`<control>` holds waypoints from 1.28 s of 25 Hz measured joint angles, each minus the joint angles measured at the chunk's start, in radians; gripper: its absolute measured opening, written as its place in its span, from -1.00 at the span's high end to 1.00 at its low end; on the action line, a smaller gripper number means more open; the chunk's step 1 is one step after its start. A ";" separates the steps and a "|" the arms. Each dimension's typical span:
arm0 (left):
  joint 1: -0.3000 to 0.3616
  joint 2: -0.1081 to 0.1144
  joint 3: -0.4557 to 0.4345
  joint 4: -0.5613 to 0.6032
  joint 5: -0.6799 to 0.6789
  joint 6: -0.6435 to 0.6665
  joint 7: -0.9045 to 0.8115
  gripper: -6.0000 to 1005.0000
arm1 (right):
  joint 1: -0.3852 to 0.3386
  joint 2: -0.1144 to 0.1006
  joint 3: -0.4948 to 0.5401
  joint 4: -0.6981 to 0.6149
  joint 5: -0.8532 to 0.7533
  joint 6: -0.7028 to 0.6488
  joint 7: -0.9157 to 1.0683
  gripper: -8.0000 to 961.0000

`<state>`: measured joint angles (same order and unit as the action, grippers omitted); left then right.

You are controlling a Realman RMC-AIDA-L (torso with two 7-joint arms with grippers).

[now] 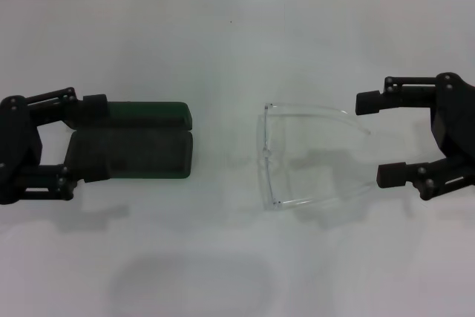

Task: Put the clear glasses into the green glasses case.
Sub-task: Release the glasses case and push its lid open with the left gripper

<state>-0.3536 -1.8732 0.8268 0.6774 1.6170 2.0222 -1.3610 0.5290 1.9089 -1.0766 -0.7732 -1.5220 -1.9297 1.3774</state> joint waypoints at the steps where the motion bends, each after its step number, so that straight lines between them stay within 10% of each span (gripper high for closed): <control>1: 0.000 -0.001 0.000 -0.001 0.000 0.000 0.001 -0.75 | -0.003 0.001 0.001 0.001 0.000 0.001 -0.001 -0.82; 15: -0.015 -0.024 -0.002 -0.006 0.000 -0.005 0.006 -0.75 | -0.034 0.018 0.058 -0.004 0.004 -0.006 -0.015 -0.82; 20: -0.042 -0.045 -0.018 0.021 -0.006 -0.052 -0.050 -0.75 | -0.059 0.061 0.226 0.000 0.008 -0.005 -0.047 -0.82; 25: -0.079 -0.047 -0.027 0.232 0.120 -0.217 -0.384 -0.74 | -0.115 0.096 0.415 0.005 0.007 0.000 -0.107 -0.82; 32: -0.154 -0.073 -0.024 0.611 0.485 -0.252 -0.589 -0.73 | -0.166 0.082 0.451 0.067 0.002 0.050 -0.156 -0.82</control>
<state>-0.5071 -1.9463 0.8030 1.2882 2.1015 1.7700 -1.9500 0.3628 1.9907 -0.6258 -0.7064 -1.5196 -1.8792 1.2211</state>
